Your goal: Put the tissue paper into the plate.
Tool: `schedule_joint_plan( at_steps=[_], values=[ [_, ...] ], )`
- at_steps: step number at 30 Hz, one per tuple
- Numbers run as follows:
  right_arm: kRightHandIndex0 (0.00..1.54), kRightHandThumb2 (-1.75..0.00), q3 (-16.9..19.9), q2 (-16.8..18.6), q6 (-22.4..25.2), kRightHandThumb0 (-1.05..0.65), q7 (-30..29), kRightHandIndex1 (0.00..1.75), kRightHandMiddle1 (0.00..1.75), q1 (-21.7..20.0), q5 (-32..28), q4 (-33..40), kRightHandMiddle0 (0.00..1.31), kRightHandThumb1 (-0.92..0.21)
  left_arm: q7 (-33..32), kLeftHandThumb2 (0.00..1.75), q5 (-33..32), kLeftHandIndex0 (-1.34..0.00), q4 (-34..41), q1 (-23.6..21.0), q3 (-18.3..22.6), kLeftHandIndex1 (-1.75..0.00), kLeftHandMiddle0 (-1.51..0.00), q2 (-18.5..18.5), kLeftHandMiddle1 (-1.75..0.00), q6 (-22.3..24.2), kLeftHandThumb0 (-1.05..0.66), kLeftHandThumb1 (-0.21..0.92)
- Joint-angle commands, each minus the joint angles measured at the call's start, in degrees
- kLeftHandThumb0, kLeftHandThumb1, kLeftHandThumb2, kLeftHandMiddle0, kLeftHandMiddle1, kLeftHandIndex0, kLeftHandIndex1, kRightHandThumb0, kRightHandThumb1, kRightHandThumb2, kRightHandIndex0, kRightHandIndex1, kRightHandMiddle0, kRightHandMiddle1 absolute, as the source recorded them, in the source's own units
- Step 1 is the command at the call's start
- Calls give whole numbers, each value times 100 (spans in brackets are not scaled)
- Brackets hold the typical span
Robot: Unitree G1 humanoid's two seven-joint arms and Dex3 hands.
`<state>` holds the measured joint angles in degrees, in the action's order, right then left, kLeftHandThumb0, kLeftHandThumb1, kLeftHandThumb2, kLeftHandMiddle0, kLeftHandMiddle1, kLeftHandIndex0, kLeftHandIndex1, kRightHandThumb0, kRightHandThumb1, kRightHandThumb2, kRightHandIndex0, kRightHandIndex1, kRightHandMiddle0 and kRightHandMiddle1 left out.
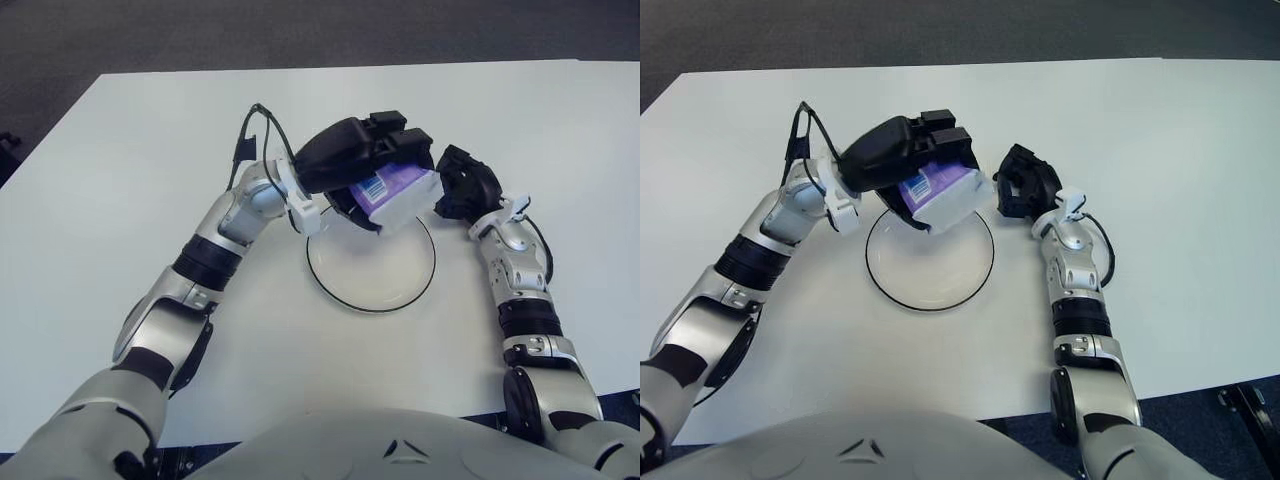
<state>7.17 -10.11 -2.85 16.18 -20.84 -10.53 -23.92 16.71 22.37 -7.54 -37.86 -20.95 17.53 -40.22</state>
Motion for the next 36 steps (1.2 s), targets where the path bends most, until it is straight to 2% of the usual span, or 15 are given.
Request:
schedule_joint_plan(
  at_steps=[1, 3, 6, 8, 13, 15, 17, 18, 19, 21, 23, 25, 34, 35, 36],
  values=[
    [122, -123, -128, 131, 444, -46, -86, 175, 175, 566, 149, -678, 56, -39, 218, 132, -104, -91, 62, 19, -26, -175, -116, 105, -175, 17, -4, 32],
    [121, -123, -146, 111, 456, -46, -96, 175, 175, 539, 179, -697, 56, -39, 390, 129, -74, -87, 133, 18, -53, -175, -112, 176, -175, 83, -6, 34],
    [119, -124, -153, 95, 524, -46, -100, 175, 175, 525, 183, -669, 57, -38, 667, 106, -107, -54, 253, 31, -82, -175, -97, 275, -175, 233, -28, 52],
    [119, -125, -152, 97, 575, -46, -117, 175, 175, 531, 177, -635, 57, -37, 814, 95, -156, -44, 312, 55, -89, -175, -90, 317, -175, 301, -33, 60],
    [117, -126, -141, 114, 746, -47, -195, 175, 175, 565, 133, -489, 58, -36, 1264, 66, -316, -28, 514, 158, -140, -174, -74, 426, -175, 620, -35, 80],
    [116, -126, -159, 108, 799, -47, -257, 175, 175, 578, 163, -440, 58, -36, 1546, 57, -441, -22, 617, 180, -196, -174, -61, 483, -175, 826, -35, 87],
    [115, -125, -207, 89, 825, -47, -351, 175, 175, 588, 251, -400, 57, -37, 1813, 59, -544, -11, 698, 177, -249, -146, -42, 541, -174, 975, -47, 82],
    [114, -125, -233, 79, 828, -46, -397, 175, 175, 592, 297, -387, 57, -37, 1914, 61, -579, -7, 731, 173, -269, -130, -33, 564, -165, 1024, -53, 81],
    [114, -124, -281, 57, 832, -46, -467, 175, 175, 592, 382, -380, 57, -37, 2005, 61, -596, -6, 759, 170, -291, -124, -30, 594, -161, 1039, -56, 80],
    [111, -123, -357, 19, 860, -46, -563, 175, 175, 590, 503, -366, 56, -39, 2150, 55, -614, -2, 806, 161, -320, -102, -20, 637, -138, 1071, -66, 85],
    [109, -122, -407, -4, 902, -46, -630, 175, 175, 588, 587, -349, 55, -39, 2264, 51, -634, -1, 846, 147, -340, -93, -17, 663, -127, 1109, -70, 88],
    [106, -122, -515, -54, 1008, -46, -760, 175, 175, 576, 772, -321, 55, -39, 2412, 52, -692, 0, 886, 133, -376, -78, -13, 691, -103, 1138, -76, 90],
    [107, -127, -1025, -286, 1246, -47, -916, 175, 175, 523, 1453, -126, 59, -35, 2677, 66, -941, 0, 997, 240, -366, -58, -10, 647, -68, 1335, -88, 92],
    [106, -119, -1094, -328, 1243, -45, -927, 175, 175, 530, 1550, -99, 54, -42, 2699, 69, -959, 0, 1005, 245, -364, -55, -10, 647, -63, 1359, -90, 92],
    [105, -113, -1405, -521, 992, -44, -1100, 175, 175, 580, 2067, -52, 50, -46, 2731, 71, -979, 0, 1013, 251, -366, -54, -10, 653, -60, 1378, -92, 92]
  ],
)
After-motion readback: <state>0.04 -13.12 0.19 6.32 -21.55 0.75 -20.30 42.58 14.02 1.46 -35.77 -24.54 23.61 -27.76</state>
